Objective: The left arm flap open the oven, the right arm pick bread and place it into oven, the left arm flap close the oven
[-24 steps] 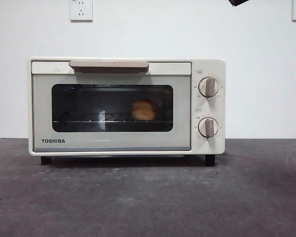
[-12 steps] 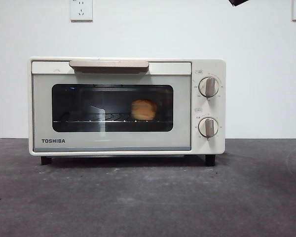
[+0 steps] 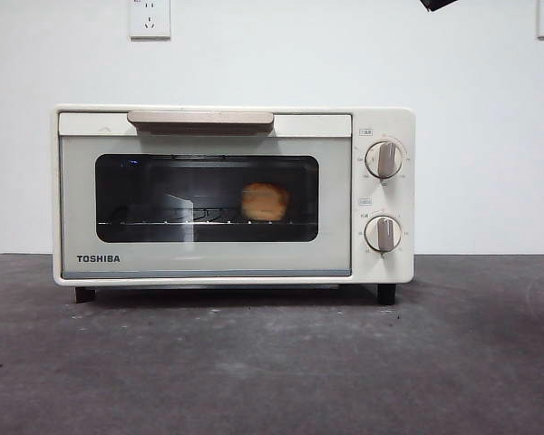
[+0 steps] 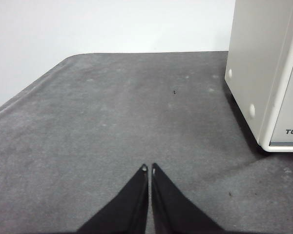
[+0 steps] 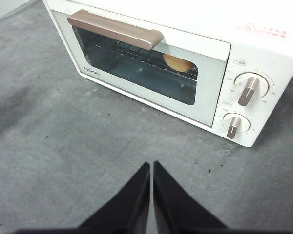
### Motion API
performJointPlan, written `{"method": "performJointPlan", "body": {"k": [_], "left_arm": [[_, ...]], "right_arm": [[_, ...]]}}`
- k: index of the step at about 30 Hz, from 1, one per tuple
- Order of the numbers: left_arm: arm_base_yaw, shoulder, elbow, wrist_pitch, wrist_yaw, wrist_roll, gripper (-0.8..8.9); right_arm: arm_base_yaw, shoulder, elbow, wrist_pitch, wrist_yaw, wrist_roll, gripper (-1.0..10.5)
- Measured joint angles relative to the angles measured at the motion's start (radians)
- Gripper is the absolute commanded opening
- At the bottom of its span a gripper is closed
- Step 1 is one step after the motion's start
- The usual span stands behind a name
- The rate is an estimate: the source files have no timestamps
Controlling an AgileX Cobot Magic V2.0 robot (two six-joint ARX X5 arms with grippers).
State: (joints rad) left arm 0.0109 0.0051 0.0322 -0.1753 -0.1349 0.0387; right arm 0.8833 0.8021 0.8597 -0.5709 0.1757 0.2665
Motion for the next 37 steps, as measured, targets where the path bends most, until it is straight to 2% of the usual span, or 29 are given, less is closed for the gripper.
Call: {"method": "performJointPlan", "body": {"k": [4, 9, 11, 16, 23, 30, 37], "left_arm": [[0.0, 0.0, 0.0, 0.0, 0.0, 0.0, 0.2], [0.0, 0.0, 0.0, 0.0, 0.0, 0.0, 0.2], [0.0, 0.0, 0.0, 0.0, 0.0, 0.0, 0.2], [0.0, 0.0, 0.0, 0.0, 0.0, 0.0, 0.2], [0.0, 0.0, 0.0, 0.0, 0.0, 0.0, 0.2], [0.0, 0.0, 0.0, 0.0, 0.0, 0.0, 0.2], [0.0, 0.0, 0.0, 0.0, 0.0, 0.0, 0.2]], "right_arm": [[0.0, 0.0, 0.0, 0.0, 0.002, -0.002, 0.1], [-0.049, -0.022, -0.001, 0.006, 0.074, -0.029, 0.1], [-0.104, -0.056, -0.019, 0.046, 0.068, -0.034, 0.1], [-0.278, -0.184, -0.158, 0.196, -0.03, -0.044, 0.1], [-0.537, -0.433, -0.42, 0.462, -0.173, -0.12, 0.1], [-0.734, -0.628, -0.612, 0.554, -0.183, -0.184, 0.1], [-0.829, -0.739, -0.74, 0.6, -0.183, -0.193, 0.1]]}}
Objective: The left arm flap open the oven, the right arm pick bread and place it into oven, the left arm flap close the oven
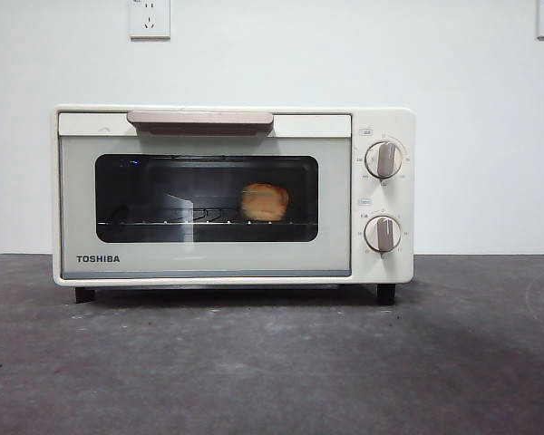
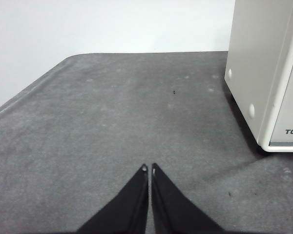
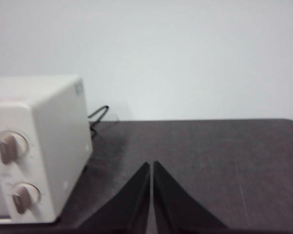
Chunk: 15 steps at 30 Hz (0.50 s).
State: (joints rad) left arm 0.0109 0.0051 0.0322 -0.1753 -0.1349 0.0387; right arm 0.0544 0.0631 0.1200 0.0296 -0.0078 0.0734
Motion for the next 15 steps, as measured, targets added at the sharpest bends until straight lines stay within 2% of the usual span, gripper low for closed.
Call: {"method": "performJointPlan", "body": {"k": [7, 15], "left_arm": [[0.0, 0.0, 0.0, 0.0, 0.0, 0.0, 0.2], [0.0, 0.0, 0.0, 0.0, 0.0, 0.0, 0.2]], "right_arm": [[-0.031, -0.046, -0.097, 0.011, 0.0, 0.0, 0.1], [-0.036, -0.056, -0.104, -0.08, 0.001, 0.0, 0.1]]}}
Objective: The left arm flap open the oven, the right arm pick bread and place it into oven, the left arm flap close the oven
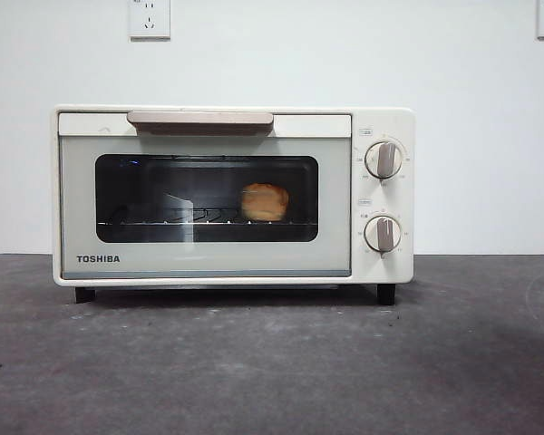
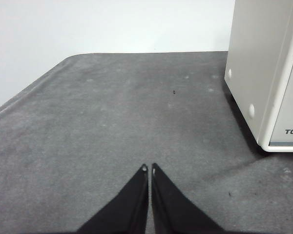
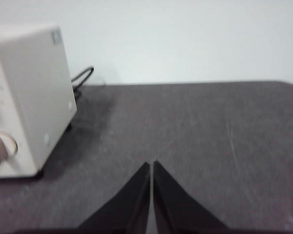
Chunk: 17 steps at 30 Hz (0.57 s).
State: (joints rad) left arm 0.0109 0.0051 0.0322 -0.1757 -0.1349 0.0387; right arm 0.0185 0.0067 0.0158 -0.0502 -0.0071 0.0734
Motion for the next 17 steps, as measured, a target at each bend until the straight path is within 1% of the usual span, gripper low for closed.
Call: {"method": "performJointPlan", "body": {"k": [5, 17], "left_arm": [[0.0, 0.0, 0.0, 0.0, 0.0, 0.0, 0.2], [0.0, 0.0, 0.0, 0.0, 0.0, 0.0, 0.2]], "right_arm": [[0.0, 0.001, 0.001, -0.122, -0.001, 0.0, 0.1], [0.0, 0.0, 0.0, -0.116, 0.0, 0.0, 0.1]]}}
